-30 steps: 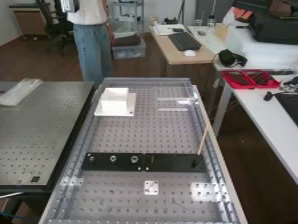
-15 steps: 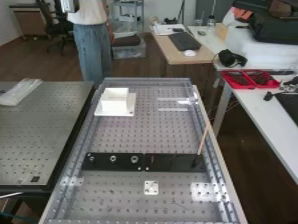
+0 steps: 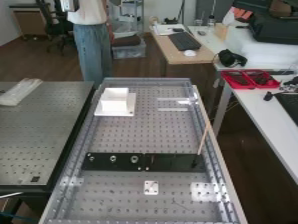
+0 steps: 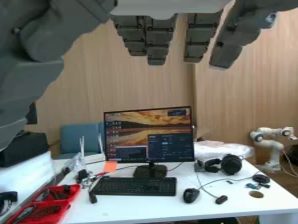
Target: Grab the smaller nut and place it in the white container
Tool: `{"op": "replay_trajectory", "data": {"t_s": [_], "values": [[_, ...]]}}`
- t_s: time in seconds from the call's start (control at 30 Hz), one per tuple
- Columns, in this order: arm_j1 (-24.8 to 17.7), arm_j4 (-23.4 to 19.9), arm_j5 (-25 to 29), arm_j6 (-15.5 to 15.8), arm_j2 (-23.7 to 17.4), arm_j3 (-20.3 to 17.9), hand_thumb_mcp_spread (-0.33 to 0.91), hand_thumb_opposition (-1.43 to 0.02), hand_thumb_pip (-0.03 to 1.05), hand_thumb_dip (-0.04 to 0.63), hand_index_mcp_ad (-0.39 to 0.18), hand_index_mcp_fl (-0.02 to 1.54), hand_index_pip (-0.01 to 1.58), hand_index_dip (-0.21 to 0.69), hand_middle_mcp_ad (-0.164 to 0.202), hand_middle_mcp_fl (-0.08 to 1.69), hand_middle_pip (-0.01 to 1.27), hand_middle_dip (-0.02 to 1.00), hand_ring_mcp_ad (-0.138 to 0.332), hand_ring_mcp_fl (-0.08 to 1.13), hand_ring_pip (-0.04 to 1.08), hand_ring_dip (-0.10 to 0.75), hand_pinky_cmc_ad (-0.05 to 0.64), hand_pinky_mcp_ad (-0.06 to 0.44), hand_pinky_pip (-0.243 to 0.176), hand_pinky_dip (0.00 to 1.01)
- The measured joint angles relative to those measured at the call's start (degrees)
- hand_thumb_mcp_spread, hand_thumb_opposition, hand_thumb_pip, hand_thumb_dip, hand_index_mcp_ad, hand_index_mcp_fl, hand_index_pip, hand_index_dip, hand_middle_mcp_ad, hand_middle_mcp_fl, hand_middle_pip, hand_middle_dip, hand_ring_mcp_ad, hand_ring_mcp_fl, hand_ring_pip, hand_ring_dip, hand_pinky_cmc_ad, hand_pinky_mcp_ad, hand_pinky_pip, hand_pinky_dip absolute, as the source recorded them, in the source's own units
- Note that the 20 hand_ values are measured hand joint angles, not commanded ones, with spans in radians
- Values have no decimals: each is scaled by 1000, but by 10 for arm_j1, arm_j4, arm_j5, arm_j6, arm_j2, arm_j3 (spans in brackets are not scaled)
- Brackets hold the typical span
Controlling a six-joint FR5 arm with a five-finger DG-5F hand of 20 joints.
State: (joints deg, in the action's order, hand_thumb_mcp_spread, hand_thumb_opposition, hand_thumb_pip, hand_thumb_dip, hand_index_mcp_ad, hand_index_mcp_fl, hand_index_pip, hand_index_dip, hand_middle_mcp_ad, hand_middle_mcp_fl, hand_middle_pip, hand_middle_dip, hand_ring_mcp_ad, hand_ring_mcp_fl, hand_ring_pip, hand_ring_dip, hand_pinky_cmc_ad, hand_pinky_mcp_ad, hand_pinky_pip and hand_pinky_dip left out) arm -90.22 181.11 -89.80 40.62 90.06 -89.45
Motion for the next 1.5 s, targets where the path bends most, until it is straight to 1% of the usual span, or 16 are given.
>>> {"op": "replay_trajectory", "data": {"t_s": [0.07, 0.23, 0.33, 0.53, 0.63, 0.9, 1.07, 1.27, 1.3, 1.5], "values": [[0, 0, 0, 0, 0, 0, 145, -668, 361, 12, 19, 10, 72, 19, 24, 12, 140, 24, 134, 17, 91, -19, 213, 168, -61, 368], [0, 1, 1, 1, 0, 1, 140, -665, 367, 14, 21, 10, 72, 19, 24, 12, 140, 28, 140, 17, 89, -16, 211, 168, -63, 368], [0, 0, 1, 1, 0, 0, 140, -663, 367, 14, 26, 12, 72, 19, 28, 14, 140, 28, 157, 19, 93, -19, 234, 164, -75, 365], [1, -3, 1, -1, -3, -6, 148, -679, 367, 14, 26, 12, 72, 19, 28, 14, 140, 28, 157, 16, 103, -19, 230, 164, -75, 365], [2, -5, 2, -3, -5, -11, 131, -679, 367, 10, 26, 12, 72, 19, 28, 12, 140, 28, 157, 16, 103, -16, 232, 164, -75, 365], [2, -8, 11, -10, -9, -28, 131, -679, 372, 12, 26, 12, 72, 19, 28, 12, 140, 28, 157, 16, 103, -16, 230, 173, -75, 367], [2, -17, 15, -11, -14, -39, 131, -679, 370, 9, 26, 12, 72, 19, 28, 12, 140, 28, 157, 16, 101, -16, 232, 178, -75, 372], [1, -32, 33, -8, -22, -65, 131, -679, 387, 10, 26, 12, 72, 19, 28, 12, 140, 28, 157, 16, 103, -16, 230, 176, -75, 372], [1, -38, 37, -9, -24, -73, 134, -679, 387, 12, 26, 12, 72, 19, 28, 12, 140, 28, 157, 16, 103, -16, 239, 178, -75, 372], [6, -59, 63, -23, -35, -116, 134, -679, 400, 12, 26, 12, 72, 19, 28, 14, 140, 24, 157, 16, 101, -16, 241, 178, -75, 377]]}}
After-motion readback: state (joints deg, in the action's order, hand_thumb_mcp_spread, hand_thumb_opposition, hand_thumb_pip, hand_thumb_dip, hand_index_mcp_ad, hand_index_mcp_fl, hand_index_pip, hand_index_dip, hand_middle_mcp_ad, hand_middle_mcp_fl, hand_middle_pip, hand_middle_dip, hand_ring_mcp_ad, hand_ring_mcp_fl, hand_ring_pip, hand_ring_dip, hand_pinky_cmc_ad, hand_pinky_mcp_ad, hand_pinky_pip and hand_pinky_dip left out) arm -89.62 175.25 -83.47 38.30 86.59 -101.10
